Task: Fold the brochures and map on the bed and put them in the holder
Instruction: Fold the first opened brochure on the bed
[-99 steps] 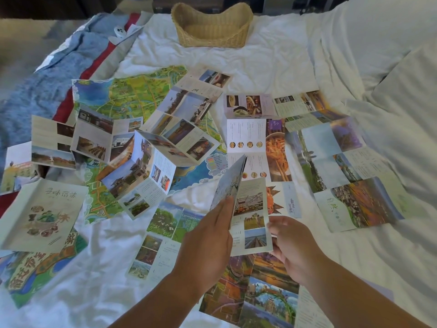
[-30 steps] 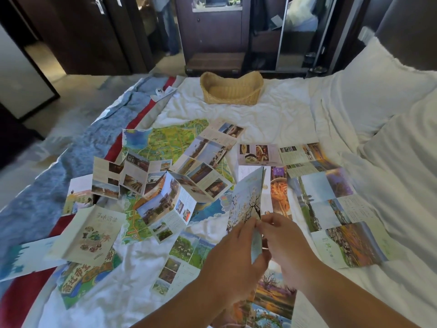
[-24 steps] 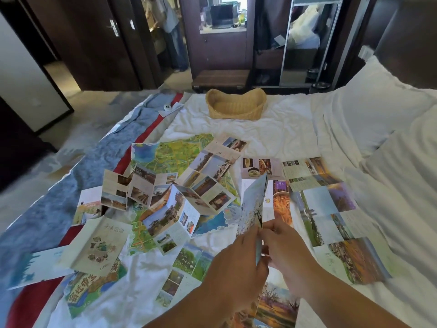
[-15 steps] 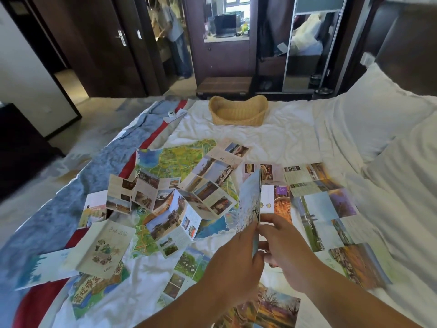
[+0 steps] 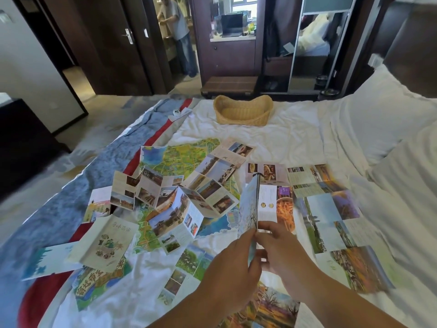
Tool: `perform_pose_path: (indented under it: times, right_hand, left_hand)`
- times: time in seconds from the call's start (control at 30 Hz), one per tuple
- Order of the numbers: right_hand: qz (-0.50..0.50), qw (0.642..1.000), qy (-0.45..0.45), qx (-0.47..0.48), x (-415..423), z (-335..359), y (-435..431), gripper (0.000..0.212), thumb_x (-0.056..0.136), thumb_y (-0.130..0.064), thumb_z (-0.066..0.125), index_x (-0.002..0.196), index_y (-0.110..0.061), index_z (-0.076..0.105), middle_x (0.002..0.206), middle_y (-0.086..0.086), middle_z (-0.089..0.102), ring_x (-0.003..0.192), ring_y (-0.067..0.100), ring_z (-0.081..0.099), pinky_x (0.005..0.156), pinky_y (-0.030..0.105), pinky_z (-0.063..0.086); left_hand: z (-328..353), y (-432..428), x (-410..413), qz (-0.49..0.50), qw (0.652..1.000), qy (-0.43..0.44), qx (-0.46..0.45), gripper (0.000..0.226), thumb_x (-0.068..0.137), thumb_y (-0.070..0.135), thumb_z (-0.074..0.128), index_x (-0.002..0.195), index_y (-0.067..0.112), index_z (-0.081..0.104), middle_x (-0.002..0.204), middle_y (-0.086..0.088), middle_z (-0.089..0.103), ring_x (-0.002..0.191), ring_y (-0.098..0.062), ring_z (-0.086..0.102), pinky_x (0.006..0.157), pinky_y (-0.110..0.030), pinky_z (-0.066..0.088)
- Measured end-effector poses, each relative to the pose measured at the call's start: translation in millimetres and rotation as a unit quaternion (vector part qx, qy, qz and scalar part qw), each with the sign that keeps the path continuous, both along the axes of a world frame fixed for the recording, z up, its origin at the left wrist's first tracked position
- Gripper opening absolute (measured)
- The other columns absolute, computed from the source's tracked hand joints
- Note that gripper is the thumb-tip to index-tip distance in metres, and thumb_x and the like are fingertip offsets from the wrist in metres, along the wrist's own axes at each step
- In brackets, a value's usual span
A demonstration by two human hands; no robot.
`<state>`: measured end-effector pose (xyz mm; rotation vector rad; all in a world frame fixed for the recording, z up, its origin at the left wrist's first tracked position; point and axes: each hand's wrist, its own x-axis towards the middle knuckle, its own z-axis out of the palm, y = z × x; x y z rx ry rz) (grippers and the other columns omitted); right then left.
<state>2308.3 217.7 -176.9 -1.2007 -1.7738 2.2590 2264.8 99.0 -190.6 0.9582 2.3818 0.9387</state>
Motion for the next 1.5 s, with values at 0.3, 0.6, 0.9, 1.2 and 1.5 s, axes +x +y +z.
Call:
perform_pose_path:
  times: [0.3, 0.6, 0.9, 1.2, 1.5]
  right_hand:
    - [0.043, 0.997, -0.018, 0.06, -19.7, -20.7, -29.0, 0.033, 0.095, -0.007, 0.045, 0.103, -0.026, 0.071, 0.102, 0.009, 0.072, 0.09, 0.031, 0.07, 0.075, 0.05, 0.06]
    - [0.075, 0.995, -0.046, 0.053, -67.1, -38.3, -90.1, 0.036, 0.092, -0.008, 0.042, 0.109, -0.032, 0.064, 0.103, 0.029, 0.067, 0.1, 0.053, 0.061, 0.081, 0.072, 0.043]
    - [0.116, 0.986, -0.113, 0.038, -135.4, -71.9, -179.3, 0.026, 0.094, -0.001, 0.046, 0.093, -0.017, 0.067, 0.09, 0.014, 0.074, 0.084, 0.031, 0.073, 0.067, 0.046, 0.061]
    - [0.218, 0.945, -0.171, 0.175, -184.4, -139.7, -275.2, 0.018, 0.093, -0.009, 0.05, 0.096, -0.023, 0.061, 0.085, -0.002, 0.065, 0.075, 0.019, 0.065, 0.077, 0.039, 0.059]
    - [0.309, 0.884, -0.229, 0.266, -210.8, -197.2, -290.1, 0.051, 0.097, -0.017, 0.045, 0.147, -0.024, 0.031, 0.089, -0.015, 0.054, 0.08, 0.002, 0.056, 0.06, 0.016, 0.042]
  left_hand:
    - [-8.5, -41.1, -9.5, 0.001, 0.999, 0.033, -0.017, 0.052, 0.097, 0.036, 0.045, 0.145, 0.041, 0.028, 0.145, 0.017, 0.041, 0.129, -0.005, 0.042, 0.104, -0.03, 0.039]
    - [-43.6, -136.8, -77.4, 0.147, 0.982, 0.002, -0.122, 0.058, 0.099, 0.043, 0.039, 0.151, 0.034, 0.015, 0.153, 0.008, 0.031, 0.139, -0.012, 0.032, 0.11, -0.031, 0.032]
    - [-78.0, -247.2, -158.2, 0.267, 0.955, -0.118, -0.052, 0.058, 0.094, 0.017, 0.052, 0.147, 0.028, 0.031, 0.085, 0.012, 0.055, 0.078, -0.011, 0.06, 0.064, -0.018, 0.045]
    - [-127.8, -346.2, -231.7, 0.26, 0.943, -0.182, -0.101, 0.033, 0.09, 0.016, 0.056, 0.11, 0.043, 0.053, 0.07, 0.007, 0.057, 0.064, 0.002, 0.053, 0.057, -0.01, 0.039]
    - [-186.7, -354.3, -251.2, 0.211, 0.956, -0.15, -0.137, 0.046, 0.096, 0.013, 0.049, 0.136, 0.035, 0.045, 0.089, 0.015, 0.059, 0.079, -0.006, 0.057, 0.062, -0.011, 0.041]
